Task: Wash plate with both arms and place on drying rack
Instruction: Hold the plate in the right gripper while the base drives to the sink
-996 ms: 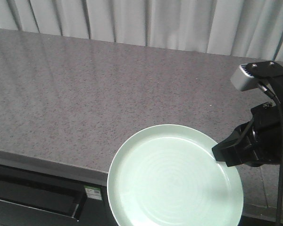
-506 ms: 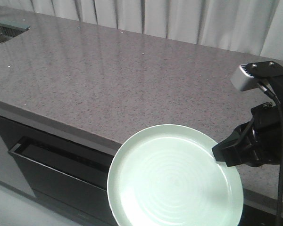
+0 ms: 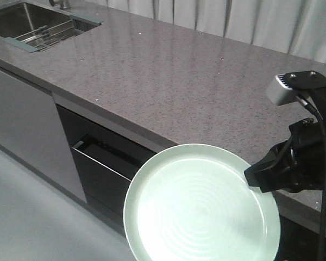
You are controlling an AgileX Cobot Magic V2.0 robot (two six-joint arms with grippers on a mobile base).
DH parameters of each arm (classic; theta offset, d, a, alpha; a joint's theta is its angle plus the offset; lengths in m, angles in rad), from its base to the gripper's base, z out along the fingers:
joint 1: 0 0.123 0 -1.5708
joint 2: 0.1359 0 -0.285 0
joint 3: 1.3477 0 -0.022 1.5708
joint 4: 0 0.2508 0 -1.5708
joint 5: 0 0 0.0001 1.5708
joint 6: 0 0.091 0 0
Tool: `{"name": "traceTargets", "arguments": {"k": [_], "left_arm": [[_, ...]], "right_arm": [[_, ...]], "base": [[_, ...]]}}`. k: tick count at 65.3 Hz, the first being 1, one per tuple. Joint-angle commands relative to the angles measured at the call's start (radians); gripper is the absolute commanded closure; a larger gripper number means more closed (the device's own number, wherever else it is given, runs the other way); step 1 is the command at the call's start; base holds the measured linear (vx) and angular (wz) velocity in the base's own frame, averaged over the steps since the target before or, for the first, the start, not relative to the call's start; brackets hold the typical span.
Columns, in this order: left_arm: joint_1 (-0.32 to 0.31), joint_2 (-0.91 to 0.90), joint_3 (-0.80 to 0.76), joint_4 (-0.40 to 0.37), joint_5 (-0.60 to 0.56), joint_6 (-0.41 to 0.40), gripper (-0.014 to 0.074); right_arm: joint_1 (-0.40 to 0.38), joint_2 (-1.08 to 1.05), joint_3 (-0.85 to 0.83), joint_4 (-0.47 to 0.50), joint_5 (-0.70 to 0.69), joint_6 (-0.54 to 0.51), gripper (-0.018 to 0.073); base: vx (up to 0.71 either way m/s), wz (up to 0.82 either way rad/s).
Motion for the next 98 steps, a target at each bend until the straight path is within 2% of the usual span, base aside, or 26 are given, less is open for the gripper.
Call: {"name": "traceTargets", "arguments": {"k": [1, 98], "left_arm": [[-0.006, -0.014, -0.027, -0.002, -0.076, -0.007, 0.0603], [-0.006, -0.014, -0.027, -0.002, -0.076, -0.007, 0.0603]], "right_arm": [[0.0, -0.021, -0.023, 0.037, -0.028, -0.01, 0.0568], [0.0, -0.021, -0.023, 0.037, -0.027, -0.01, 0.0568]], "base": [[-0.1, 0.37], [-0.07, 0.39]]}}
